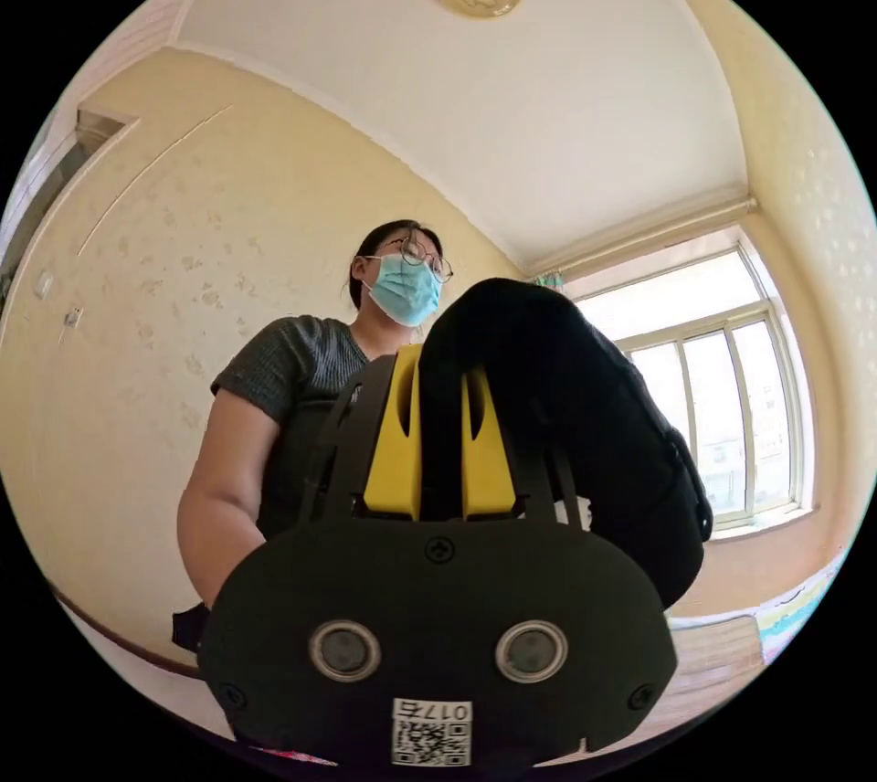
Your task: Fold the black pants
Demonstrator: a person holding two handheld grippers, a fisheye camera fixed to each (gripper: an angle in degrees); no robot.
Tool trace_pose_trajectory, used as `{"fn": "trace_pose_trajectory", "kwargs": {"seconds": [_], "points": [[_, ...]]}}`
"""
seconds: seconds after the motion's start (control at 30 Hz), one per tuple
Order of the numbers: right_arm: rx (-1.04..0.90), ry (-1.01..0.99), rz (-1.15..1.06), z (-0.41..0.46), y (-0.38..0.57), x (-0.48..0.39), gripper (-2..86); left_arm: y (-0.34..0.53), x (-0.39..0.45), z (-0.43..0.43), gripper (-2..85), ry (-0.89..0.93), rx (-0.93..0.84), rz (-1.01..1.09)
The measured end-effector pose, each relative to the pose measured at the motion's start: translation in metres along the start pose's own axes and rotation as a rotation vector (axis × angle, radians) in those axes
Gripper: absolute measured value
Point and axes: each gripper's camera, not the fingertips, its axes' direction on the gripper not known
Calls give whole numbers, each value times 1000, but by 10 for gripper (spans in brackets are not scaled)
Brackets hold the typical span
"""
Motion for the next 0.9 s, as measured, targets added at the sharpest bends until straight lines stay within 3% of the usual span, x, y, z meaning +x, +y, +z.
{"fn": "trace_pose_trajectory", "kwargs": {"seconds": [0.07, 0.2, 0.27, 0.33, 0.43, 0.53, 0.7, 0.9], "points": [[125, -41, -100, -16, 1, -13, 64, -6, -8, -19, 114, 142, 40, 5], [434, -231, -220, -49, 31, -7, 64, -20, -9, -22, 197, -79, -4, -49], [483, -238, -206, -55, 49, -2, 64, -33, -9, -10, 210, -24, -29, -40], [476, -183, -187, -54, 63, -2, 64, -42, -12, -3, 212, 66, -23, -60], [453, -137, -146, -48, 78, 6, 65, -46, -22, 6, 205, 45, -47, -168], [378, -179, -96, -38, 79, 18, 65, -41, -34, -10, 179, 95, 60, -274], [211, -58, -65, -15, 71, 21, 65, -34, -56, -32, 154, 172, 169, -453], [155, -66, -117, 3, 74, 26, 65, -27, -45, -24, 131, 87, 137, -486]]}}
